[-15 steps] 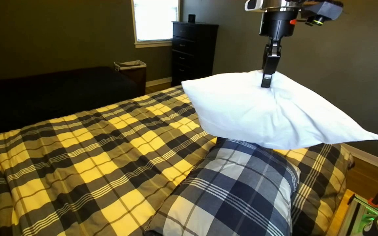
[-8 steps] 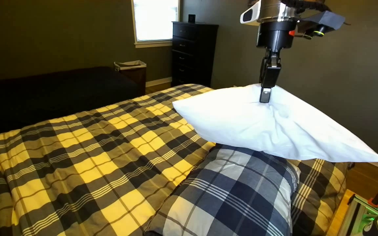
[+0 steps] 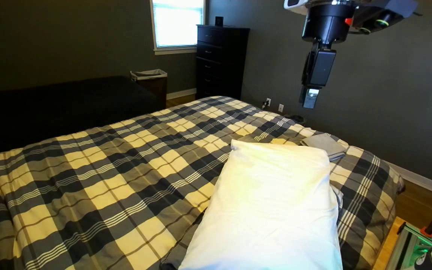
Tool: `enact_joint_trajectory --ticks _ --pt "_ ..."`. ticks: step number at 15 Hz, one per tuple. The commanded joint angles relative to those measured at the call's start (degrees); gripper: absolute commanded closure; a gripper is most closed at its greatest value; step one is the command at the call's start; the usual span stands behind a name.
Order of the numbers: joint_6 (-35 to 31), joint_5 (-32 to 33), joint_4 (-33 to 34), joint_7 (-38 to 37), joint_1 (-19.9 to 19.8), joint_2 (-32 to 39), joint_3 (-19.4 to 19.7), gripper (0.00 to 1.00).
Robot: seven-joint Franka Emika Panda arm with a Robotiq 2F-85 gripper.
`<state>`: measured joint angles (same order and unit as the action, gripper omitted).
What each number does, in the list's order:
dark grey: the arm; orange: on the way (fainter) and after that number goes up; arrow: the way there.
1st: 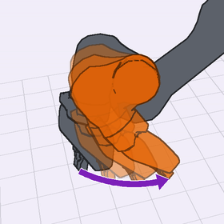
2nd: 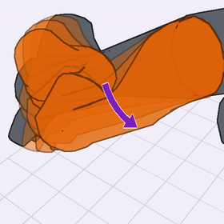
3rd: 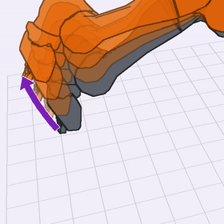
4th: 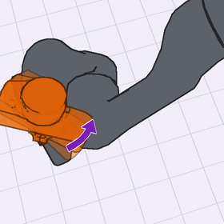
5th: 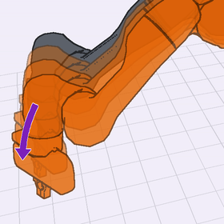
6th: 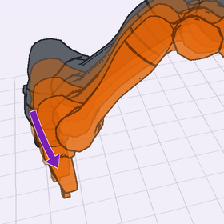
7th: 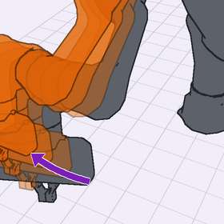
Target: Move the top pillow forward, then put the white pillow on the checked pillow
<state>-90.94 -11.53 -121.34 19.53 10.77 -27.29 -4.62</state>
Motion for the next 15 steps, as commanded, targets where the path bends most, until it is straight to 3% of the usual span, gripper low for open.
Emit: enact_joint_trajectory --ticks 1,7,10,11,15 --pt "-1.9 4.0 0.3 2.3 -0.5 -1.4 0.5 0.04" --pt "-7.3 19.4 1.5 15.2 -0.5 -1.1 3.1 0.0" --pt "-12.3 18.9 0.5 16.1 -0.9 -0.8 5.1 0.0" --pt "-9.7 18.5 1.8 14.6 -0.7 -0.7 4.1 0.0" --pt "-11.1 18.4 1.4 15.3 -1.0 -0.4 4.9 0.0"
